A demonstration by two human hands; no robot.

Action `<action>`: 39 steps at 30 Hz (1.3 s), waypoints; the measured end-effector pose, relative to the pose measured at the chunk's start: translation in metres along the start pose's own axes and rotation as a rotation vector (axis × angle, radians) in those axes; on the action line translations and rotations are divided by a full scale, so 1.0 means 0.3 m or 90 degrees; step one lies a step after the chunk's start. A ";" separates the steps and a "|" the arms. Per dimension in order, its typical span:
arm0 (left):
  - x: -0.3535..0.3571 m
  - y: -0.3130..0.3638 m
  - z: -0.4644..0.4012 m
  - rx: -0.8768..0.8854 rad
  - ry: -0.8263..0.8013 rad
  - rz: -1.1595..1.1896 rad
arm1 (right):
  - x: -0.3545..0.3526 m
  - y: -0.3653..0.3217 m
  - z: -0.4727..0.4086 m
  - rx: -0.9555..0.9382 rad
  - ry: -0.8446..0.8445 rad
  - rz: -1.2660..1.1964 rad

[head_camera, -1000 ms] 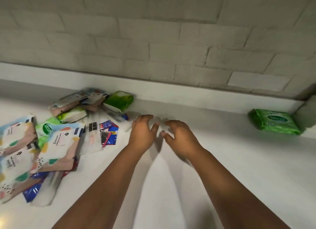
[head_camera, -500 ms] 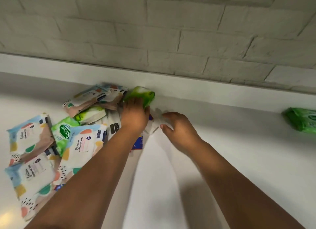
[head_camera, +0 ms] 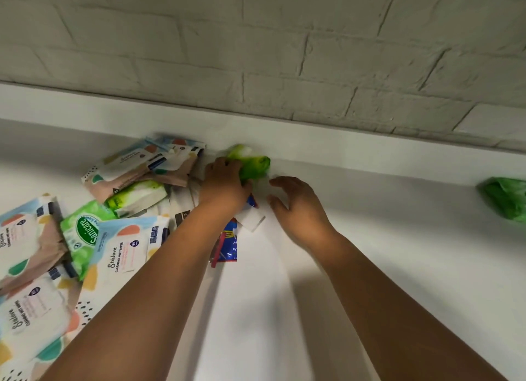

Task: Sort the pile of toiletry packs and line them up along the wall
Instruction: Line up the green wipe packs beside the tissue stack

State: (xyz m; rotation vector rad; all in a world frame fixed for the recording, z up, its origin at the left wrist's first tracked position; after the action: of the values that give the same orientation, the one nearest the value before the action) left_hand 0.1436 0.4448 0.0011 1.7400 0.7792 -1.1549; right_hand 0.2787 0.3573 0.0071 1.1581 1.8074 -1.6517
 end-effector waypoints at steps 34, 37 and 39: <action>0.137 0.514 0.260 0.216 0.046 0.290 | -0.299 0.332 0.303 0.035 0.199 0.100; 0.164 0.593 0.282 0.229 0.027 0.318 | -0.355 0.388 0.353 0.044 0.211 0.106; 0.182 0.642 0.292 0.235 0.020 0.326 | -0.389 0.424 0.382 0.050 0.220 0.117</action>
State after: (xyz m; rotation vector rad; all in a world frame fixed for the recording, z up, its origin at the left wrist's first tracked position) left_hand 0.2946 0.2871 -0.0027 2.1016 0.1125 -0.9519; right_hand 0.4209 0.2067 -0.0009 1.6772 1.7780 -1.5000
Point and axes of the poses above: each hand's wrist, its own z-axis away from the middle knuckle, its own x-axis out of the palm, y = z × x, the point moved 10 cm from there along -z, towards the middle knuckle, and after that the axes turned 8 degrees about x, right-handed, at the moved point
